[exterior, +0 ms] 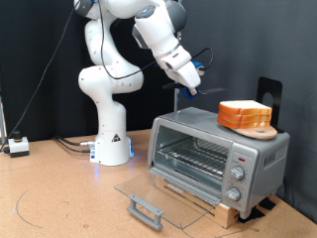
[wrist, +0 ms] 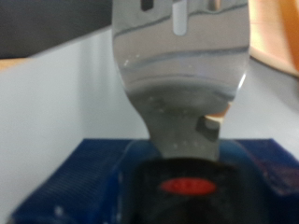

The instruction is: Make a piece of toast with the oven

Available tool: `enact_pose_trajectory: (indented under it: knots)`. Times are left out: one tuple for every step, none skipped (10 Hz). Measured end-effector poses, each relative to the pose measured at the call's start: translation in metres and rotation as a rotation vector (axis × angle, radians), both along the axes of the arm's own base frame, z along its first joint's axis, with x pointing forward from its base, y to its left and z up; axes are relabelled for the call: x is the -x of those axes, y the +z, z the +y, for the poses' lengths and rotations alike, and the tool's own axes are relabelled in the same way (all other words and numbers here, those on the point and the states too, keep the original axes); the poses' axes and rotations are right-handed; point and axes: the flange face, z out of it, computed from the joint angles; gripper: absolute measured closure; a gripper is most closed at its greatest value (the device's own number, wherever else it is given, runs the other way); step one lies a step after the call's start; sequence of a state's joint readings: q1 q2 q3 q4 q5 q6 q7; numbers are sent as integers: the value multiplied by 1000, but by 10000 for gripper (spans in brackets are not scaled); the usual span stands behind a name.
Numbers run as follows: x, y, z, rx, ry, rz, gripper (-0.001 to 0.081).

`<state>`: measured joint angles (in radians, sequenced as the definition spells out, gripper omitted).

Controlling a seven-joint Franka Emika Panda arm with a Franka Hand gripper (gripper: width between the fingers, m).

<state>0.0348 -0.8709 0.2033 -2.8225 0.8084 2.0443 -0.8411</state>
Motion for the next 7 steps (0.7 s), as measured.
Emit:
enact_pose_trajectory:
  knots:
    - [-4, 1, -16, 8, -33, -1, 411]
    - [-4, 1, -31, 22, -40, 23, 411]
    - [1, 2, -45, 30, 3, 86, 411]
    - [4, 3, -55, 14, 38, 135, 411]
    - [2, 3, -54, 23, 26, 117, 411]
    - [-3, 3, -57, 17, -16, 60, 411]
    - [-4, 2, -68, 12, -64, 12, 411]
